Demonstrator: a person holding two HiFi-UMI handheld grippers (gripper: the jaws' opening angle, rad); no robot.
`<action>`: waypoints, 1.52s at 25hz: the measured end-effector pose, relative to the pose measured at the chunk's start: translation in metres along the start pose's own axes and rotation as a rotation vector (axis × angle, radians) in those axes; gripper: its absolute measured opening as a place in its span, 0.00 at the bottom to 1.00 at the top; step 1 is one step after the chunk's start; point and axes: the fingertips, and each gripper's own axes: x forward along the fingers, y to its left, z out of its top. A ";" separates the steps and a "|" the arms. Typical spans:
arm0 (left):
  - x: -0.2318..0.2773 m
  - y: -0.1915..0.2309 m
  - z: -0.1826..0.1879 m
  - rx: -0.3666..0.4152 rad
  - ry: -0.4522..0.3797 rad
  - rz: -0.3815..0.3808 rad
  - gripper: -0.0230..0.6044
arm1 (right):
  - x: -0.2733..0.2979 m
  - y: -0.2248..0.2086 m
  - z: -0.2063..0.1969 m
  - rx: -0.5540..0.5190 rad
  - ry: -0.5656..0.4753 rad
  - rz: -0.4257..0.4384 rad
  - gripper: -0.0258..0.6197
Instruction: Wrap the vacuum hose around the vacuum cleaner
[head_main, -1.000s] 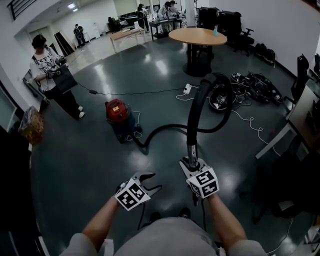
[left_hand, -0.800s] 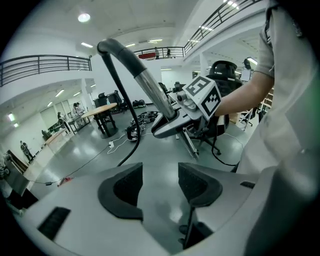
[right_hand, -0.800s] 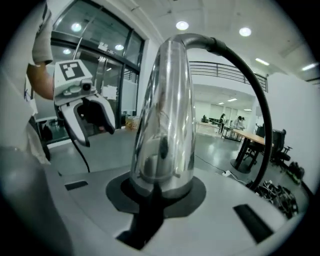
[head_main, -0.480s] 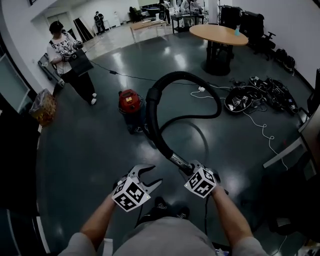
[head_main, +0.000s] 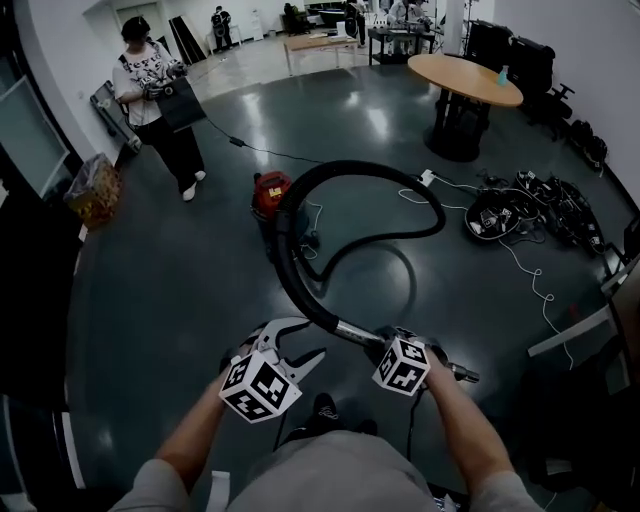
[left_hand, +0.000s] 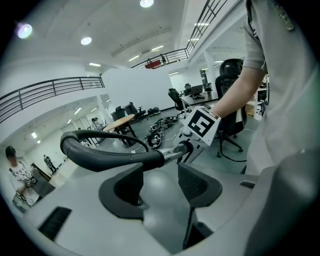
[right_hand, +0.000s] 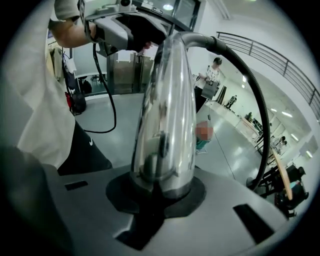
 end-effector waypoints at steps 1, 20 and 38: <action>-0.002 0.005 -0.004 0.003 0.005 0.002 0.40 | 0.004 -0.002 0.002 -0.011 0.016 0.016 0.13; 0.017 0.072 -0.090 0.120 0.119 -0.112 0.40 | 0.076 -0.013 0.054 -0.331 0.254 0.204 0.13; 0.075 0.033 -0.064 -0.082 0.120 -0.263 0.40 | 0.050 -0.036 -0.017 -0.504 0.312 0.292 0.12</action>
